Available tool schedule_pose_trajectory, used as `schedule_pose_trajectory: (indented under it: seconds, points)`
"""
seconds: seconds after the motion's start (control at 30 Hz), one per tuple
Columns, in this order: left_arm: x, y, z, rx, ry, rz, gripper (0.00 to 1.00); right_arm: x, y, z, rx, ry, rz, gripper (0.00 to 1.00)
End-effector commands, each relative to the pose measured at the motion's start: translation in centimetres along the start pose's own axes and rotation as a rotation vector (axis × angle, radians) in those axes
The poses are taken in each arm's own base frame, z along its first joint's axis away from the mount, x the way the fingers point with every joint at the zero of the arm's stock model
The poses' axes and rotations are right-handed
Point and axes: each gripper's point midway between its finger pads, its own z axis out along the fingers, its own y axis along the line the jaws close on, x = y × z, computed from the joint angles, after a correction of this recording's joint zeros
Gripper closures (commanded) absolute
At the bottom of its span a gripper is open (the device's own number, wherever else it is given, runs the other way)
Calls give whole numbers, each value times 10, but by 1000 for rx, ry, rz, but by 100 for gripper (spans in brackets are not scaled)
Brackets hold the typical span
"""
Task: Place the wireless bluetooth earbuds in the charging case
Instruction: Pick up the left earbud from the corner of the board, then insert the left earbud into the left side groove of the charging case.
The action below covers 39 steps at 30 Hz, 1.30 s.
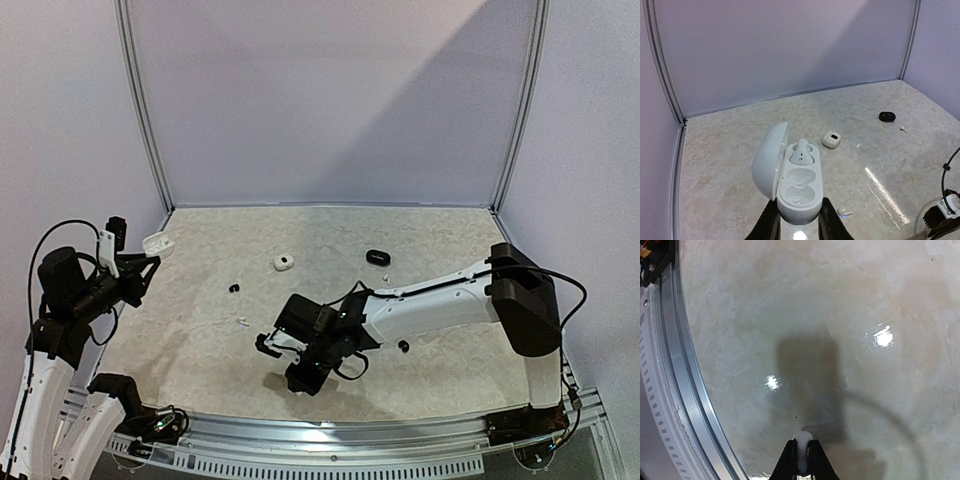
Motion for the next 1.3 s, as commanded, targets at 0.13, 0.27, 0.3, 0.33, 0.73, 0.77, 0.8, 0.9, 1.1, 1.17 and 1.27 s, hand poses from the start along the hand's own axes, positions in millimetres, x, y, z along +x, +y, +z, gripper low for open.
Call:
schedule_pose_trajectory:
  seconds: [0.13,0.27,0.3,0.33,0.73,0.77,0.8,0.9,1.1,1.17,1.27]
  points:
    - [12,-51,-3,310,27,87,100,-39,16,-70,25,-75,-107,100]
    - [6,-86,-16,540,-11,142,100,-82,34,-131,27,-211,-222,100]
    - [4,-94,-20,588,-24,159,100,-91,38,-144,33,-245,-271,100]
    - [3,-100,-23,629,-33,174,100,-101,43,-160,36,-286,-298,100]
    - [17,-157,-46,938,33,390,100,-182,104,-235,26,-573,-571,100]
    - [17,-160,-47,951,31,395,100,-184,107,-234,26,-579,-587,100]
    - [17,-161,-47,956,33,398,100,-185,109,-230,26,-579,-598,100]
    - [18,-163,-47,957,44,396,100,-187,117,-225,25,-583,-636,100]
    - [16,-162,-41,931,43,393,100,-190,126,-209,4,-584,-665,100]
    - [16,-162,-40,927,46,394,100,-193,124,-204,13,-580,-659,100]
    - [17,-161,-40,924,49,395,100,-194,118,-192,30,-563,-656,100]
